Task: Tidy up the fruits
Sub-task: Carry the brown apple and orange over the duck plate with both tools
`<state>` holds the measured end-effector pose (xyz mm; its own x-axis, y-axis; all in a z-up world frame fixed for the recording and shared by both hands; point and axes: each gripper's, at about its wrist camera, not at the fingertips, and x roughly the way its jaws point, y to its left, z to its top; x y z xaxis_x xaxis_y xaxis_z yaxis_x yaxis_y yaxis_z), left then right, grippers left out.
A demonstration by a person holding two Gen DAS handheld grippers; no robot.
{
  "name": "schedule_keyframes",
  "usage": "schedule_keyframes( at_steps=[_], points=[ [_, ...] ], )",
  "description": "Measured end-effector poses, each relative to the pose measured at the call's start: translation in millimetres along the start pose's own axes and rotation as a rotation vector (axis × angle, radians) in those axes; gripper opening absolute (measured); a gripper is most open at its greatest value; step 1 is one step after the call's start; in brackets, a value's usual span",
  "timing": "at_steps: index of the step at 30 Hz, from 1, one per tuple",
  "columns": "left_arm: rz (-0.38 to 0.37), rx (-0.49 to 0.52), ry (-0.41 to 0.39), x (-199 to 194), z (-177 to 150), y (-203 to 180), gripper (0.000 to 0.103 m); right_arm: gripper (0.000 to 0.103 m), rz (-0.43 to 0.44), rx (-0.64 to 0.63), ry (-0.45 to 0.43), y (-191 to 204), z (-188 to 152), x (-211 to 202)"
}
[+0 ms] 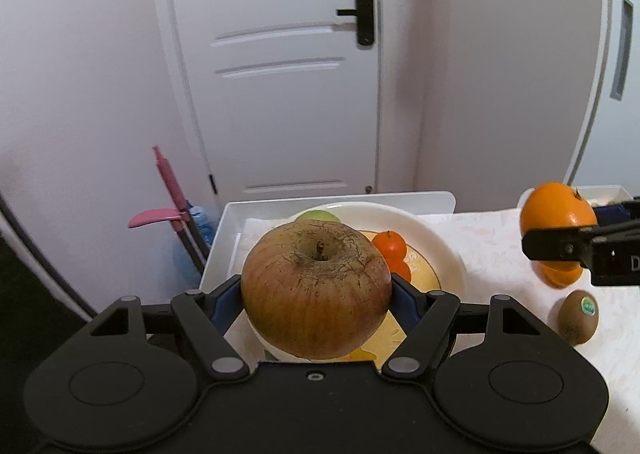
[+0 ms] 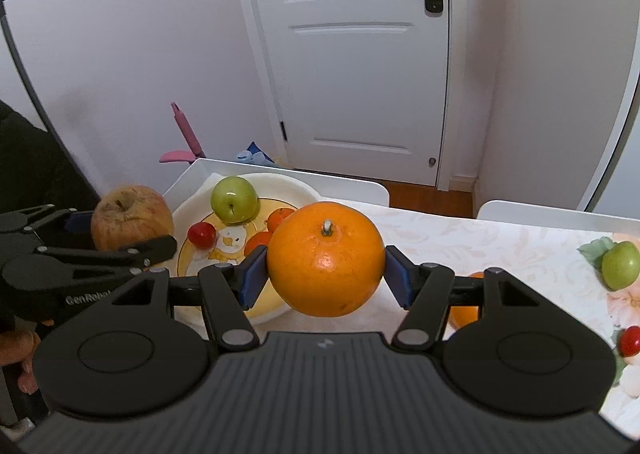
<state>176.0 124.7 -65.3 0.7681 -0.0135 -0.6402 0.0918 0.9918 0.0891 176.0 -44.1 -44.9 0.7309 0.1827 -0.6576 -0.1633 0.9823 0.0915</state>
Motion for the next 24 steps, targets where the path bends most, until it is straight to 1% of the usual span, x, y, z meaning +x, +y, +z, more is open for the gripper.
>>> schedule_keyframes(
  at_steps=[6,13,20,24],
  points=[
    [-0.057,0.035,0.025,19.5,-3.8,8.0,0.078,0.076,-0.027,0.016,0.007,11.7,1.4,10.5],
    [-0.106,0.095,0.063,43.3,-8.6,5.1,0.078,0.076,-0.049,0.03,0.022,19.0,2.8,21.4],
    [-0.139,0.129,0.093,54.8,-15.8,-0.1,0.079,0.076,-0.059,0.042,0.037,18.7,1.9,27.5],
    [-0.144,0.142,0.108,56.8,-18.2,-3.0,0.079,0.076,-0.059,0.047,0.042,18.0,2.6,29.4]
  ],
)
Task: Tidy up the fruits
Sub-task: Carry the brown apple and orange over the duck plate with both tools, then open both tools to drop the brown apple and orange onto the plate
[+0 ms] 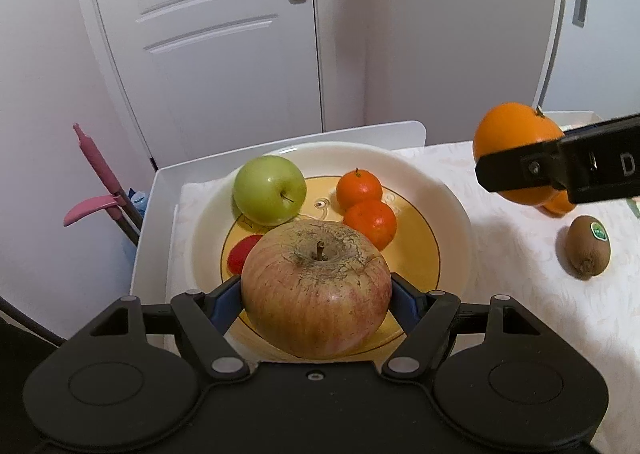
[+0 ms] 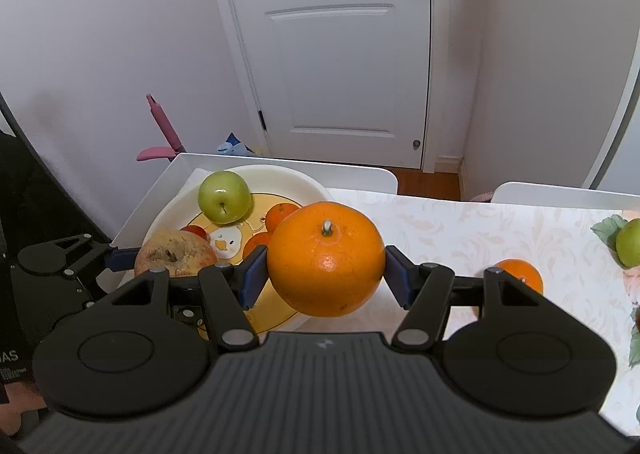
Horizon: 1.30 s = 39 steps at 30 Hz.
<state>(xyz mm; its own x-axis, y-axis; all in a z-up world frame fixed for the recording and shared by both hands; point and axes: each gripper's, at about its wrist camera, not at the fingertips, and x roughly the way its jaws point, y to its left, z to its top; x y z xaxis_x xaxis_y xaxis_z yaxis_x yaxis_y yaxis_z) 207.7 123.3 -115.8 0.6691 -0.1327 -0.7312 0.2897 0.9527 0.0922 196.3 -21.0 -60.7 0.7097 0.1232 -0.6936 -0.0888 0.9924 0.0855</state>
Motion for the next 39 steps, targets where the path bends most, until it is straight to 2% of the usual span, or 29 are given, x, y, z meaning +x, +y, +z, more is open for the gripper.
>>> schedule_keyframes(
  at_steps=[5,6,7,8,18,29,34,35,36,37,39],
  points=[
    [-0.021,-0.044,0.029,2.7,-0.8,3.1,0.081,0.076,0.002,-0.009,-0.003,-0.4,2.0,-1.0],
    [-0.023,-0.043,0.019,0.8,-1.0,3.3,0.084,0.076,0.003,-0.012,-0.003,-0.5,2.4,-1.2],
    [-0.021,-0.043,0.001,-3.2,-0.4,3.2,0.096,0.076,0.005,-0.015,-0.003,-0.5,3.2,-1.7],
    [-0.017,-0.048,-0.017,-8.3,0.5,3.9,0.103,0.076,0.008,-0.019,-0.003,-0.6,3.9,-2.2],
    [0.013,-0.094,-0.054,-38.2,1.7,11.5,0.103,0.076,0.074,-0.105,0.001,1.2,15.9,4.0],
    [0.058,-0.151,-0.043,-52.0,-11.8,11.4,0.103,0.076,0.135,-0.17,0.051,6.8,13.0,55.4],
    [0.051,-0.201,-0.016,-48.8,-15.2,17.7,0.103,0.078,0.15,-0.169,0.066,6.2,14.1,67.9],
    [0.047,-0.215,-0.013,-47.6,-15.4,19.2,0.103,0.079,0.155,-0.166,0.055,6.1,14.3,66.6],
    [0.047,-0.221,-0.013,-47.6,-15.8,19.7,0.103,0.086,0.16,-0.165,0.041,5.7,15.3,63.3],
    [0.051,-0.224,-0.012,-47.3,-15.7,19.8,0.103,0.1,0.152,-0.162,0.026,5.4,16.4,59.6],
    [0.057,-0.222,-0.01,-48.2,-16.1,19.4,0.103,0.103,0.13,-0.149,-0.006,4.0,17.4,52.0]
  ],
)
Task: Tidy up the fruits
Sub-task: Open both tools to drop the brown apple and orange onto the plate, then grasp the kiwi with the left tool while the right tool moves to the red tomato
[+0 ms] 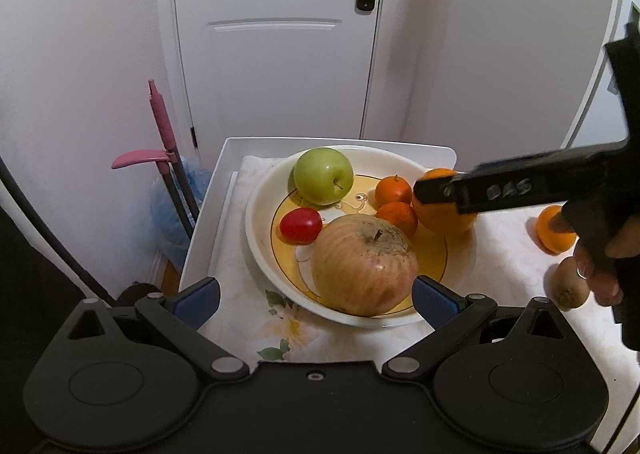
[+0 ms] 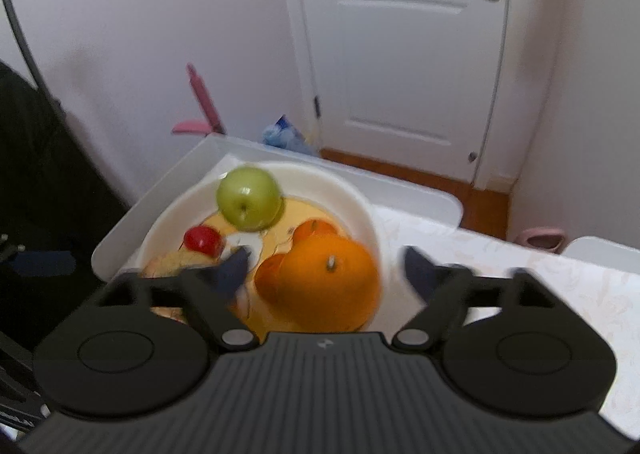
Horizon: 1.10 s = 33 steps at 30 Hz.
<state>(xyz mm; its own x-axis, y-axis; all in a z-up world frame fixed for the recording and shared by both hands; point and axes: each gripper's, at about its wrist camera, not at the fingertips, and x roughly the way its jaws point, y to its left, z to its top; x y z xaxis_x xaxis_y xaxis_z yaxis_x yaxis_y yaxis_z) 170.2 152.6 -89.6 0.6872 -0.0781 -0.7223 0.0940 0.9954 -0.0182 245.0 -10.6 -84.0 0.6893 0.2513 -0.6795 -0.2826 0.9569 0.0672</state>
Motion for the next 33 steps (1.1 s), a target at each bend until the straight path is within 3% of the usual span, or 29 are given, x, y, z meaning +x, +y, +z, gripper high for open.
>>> schedule_keyframes(
  at_steps=[14,23,33],
  points=[
    [0.012,0.014,-0.014,-10.8,4.0,-3.8,0.103,0.103,-0.021,0.027,-0.008,7.1,-9.1,-39.8],
    [0.005,0.026,-0.062,-41.4,8.5,-15.4,0.103,0.103,-0.072,0.07,-0.055,3.8,-15.5,-92.5],
    [0.038,0.039,-0.107,-73.4,4.1,-54.2,0.103,0.103,-0.122,0.102,-0.096,-31.1,-43.4,-160.3]
  ],
)
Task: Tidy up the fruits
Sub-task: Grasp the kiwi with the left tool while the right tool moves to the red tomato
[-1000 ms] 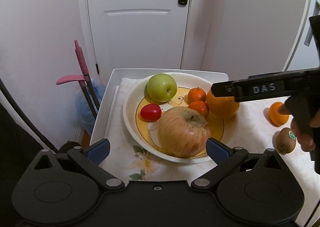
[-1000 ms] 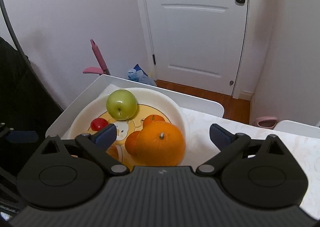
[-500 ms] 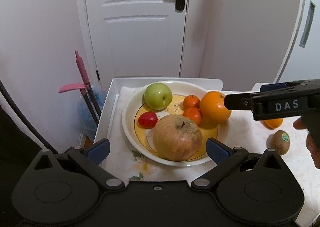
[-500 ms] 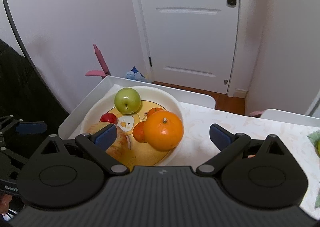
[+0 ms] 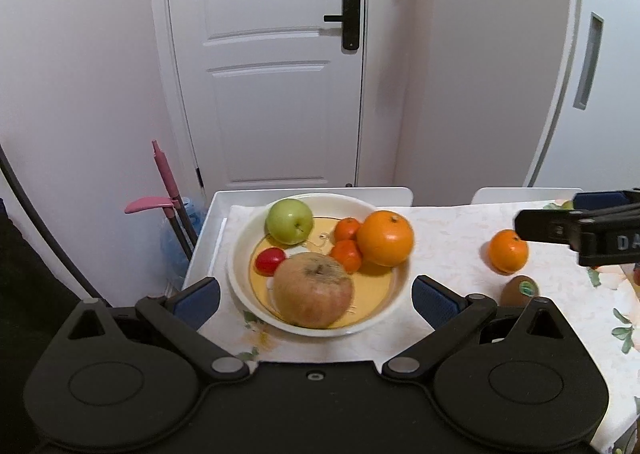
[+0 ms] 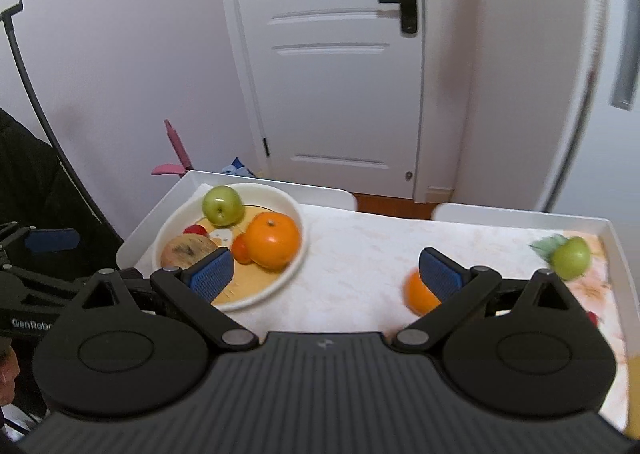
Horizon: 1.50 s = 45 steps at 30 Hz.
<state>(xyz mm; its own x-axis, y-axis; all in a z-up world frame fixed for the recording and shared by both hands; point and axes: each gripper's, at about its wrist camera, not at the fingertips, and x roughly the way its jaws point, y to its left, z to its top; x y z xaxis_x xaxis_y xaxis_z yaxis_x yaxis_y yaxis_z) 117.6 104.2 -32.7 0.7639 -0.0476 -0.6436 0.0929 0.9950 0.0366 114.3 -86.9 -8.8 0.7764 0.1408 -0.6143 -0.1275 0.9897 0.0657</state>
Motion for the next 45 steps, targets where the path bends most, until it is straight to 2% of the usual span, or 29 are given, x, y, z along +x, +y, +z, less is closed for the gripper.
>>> schedule_keyframes(
  at_steps=[10,17,27,33,39,45],
  points=[
    [0.005,-0.014,-0.019,-20.3,-6.8,-74.0,0.103,0.103,-0.034,-0.004,0.003,-74.4,-25.0,-47.4],
    [0.001,-0.013,-0.019,-17.1,-15.2,-130.9,0.103,0.103,-0.054,0.004,0.022,-134.0,-47.4,-55.9],
    [-0.014,0.009,0.032,42.3,-26.7,-194.7,0.103,0.103,-0.048,0.018,0.07,-198.3,-80.8,-23.6],
    [0.017,0.016,0.054,84.0,-39.9,-217.8,0.103,0.103,-0.072,0.004,0.086,-216.3,-100.3,8.8],
    [0.052,0.013,0.062,108.3,-51.3,-226.7,0.098,0.103,-0.119,0.006,0.077,-226.4,-109.8,32.0],
    [0.073,0.006,0.065,122.3,-54.1,-229.5,0.095,0.089,-0.131,-0.007,0.079,-228.7,-111.1,47.2]
  ],
)
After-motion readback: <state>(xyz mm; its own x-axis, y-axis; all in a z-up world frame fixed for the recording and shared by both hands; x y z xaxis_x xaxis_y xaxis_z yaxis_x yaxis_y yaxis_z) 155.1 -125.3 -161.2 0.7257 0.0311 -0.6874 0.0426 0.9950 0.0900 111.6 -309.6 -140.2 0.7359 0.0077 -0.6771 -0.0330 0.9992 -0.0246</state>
